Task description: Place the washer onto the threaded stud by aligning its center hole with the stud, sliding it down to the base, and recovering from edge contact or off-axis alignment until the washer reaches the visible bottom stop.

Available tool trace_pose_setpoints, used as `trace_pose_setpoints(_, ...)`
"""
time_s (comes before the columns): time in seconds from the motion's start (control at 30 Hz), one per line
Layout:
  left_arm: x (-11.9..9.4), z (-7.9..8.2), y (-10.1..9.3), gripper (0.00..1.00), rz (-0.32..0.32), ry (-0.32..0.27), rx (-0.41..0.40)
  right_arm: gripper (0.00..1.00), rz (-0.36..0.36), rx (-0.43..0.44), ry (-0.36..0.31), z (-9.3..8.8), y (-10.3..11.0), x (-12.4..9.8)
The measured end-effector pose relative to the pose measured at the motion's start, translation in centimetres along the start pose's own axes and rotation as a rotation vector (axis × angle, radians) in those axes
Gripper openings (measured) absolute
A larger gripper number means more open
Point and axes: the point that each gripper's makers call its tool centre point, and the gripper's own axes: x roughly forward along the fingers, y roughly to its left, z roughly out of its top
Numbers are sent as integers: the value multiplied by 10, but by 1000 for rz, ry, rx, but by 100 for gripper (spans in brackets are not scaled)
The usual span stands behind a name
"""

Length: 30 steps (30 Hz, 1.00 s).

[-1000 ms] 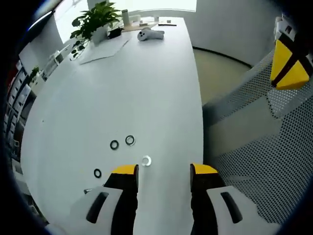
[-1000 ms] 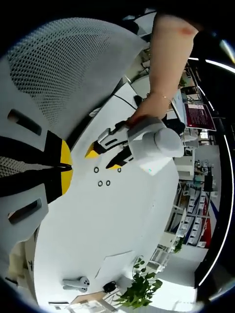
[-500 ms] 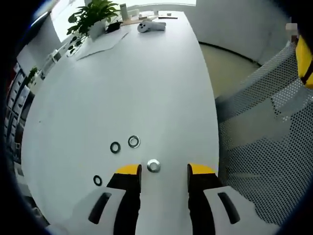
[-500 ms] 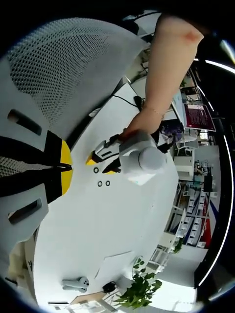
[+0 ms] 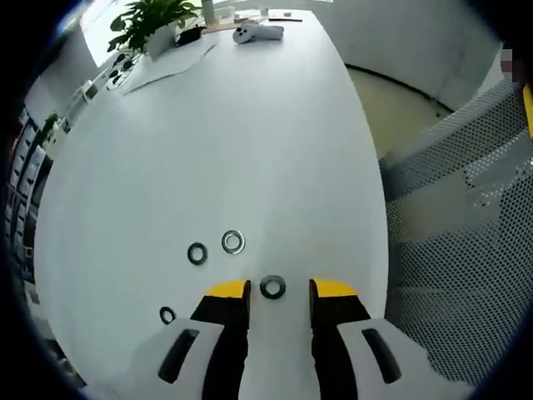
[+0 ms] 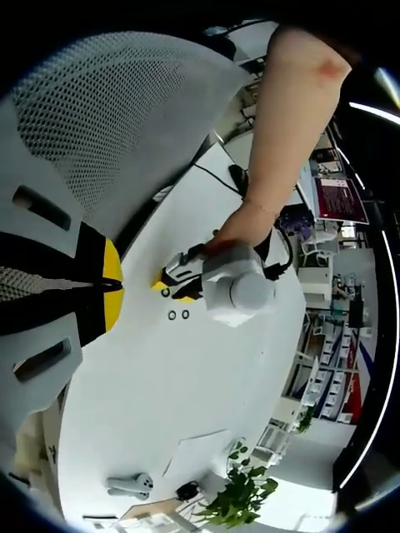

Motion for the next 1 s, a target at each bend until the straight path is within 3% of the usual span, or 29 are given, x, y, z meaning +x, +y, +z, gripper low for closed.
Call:
trace_pose_setpoints(0.23, 1, 0, 3, 22, -7, 41, 17, 4, 2, -2, -2, 1, 0, 0)
trace_pose_setpoints(0.37, 1, 0, 2, 21, -33, 77, 104, 4, 2, -3, -4, 1, 0, 0)
trace_pose_setpoints(0.43, 2, 1, 2, 20, -33, 91, 108, 4, 2, -3, -2, 1, 0, 0)
trace_pose_setpoints(0.53, 1, 0, 5, 10, -23, 109, 150, 4, 3, -3, -3, 1, 0, 0)
trace_pose_setpoints(1.0, -1, 0, 6, 10, -29, 109, 154, 4, 4, -5, -6, 2, 0, 0)
